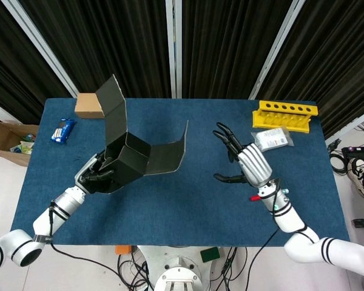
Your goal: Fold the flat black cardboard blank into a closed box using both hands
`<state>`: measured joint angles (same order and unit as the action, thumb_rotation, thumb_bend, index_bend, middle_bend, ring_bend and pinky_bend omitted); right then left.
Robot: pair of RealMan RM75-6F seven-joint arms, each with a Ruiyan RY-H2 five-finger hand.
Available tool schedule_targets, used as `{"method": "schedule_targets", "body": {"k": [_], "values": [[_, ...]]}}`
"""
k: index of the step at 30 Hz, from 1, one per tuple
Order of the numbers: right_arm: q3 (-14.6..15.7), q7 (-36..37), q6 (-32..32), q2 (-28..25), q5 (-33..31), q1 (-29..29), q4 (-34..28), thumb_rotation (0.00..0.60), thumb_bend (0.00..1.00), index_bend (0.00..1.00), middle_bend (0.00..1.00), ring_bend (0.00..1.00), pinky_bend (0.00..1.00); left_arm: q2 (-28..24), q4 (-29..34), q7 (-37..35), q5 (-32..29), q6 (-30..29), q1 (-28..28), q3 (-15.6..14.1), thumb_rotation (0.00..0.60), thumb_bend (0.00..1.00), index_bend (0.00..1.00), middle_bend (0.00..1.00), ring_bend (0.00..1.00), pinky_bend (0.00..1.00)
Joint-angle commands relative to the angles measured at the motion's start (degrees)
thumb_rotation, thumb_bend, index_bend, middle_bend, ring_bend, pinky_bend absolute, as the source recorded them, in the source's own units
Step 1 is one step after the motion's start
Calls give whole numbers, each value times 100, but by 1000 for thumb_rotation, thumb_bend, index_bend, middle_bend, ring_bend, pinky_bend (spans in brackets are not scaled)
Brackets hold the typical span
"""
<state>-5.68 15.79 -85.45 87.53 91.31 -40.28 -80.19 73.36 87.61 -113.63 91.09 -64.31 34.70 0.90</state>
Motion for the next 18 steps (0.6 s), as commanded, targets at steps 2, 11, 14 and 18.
{"method": "schedule_targets", "body": {"k": [2,11,14,18], "values": [[-553,-717,-57,931,131,-354,449,600,0,0,0,664,974,-42,245,-52,-58,59,27,30,600,41,265,260,568,784],[-1279,-1415,138,1753,86,-1021,769,600,0,0,0,664,978,47,195,617,22,299,121,-95,600,41,264,256,568,784],[-1294,-1579,332,1643,103,-1116,631,600,0,0,0,664,978,100,58,970,130,317,143,-167,600,41,265,255,568,784],[-1212,-1858,657,1333,153,-1184,362,600,0,0,0,664,978,165,-35,1253,157,349,169,-211,599,41,265,255,568,784]]}}
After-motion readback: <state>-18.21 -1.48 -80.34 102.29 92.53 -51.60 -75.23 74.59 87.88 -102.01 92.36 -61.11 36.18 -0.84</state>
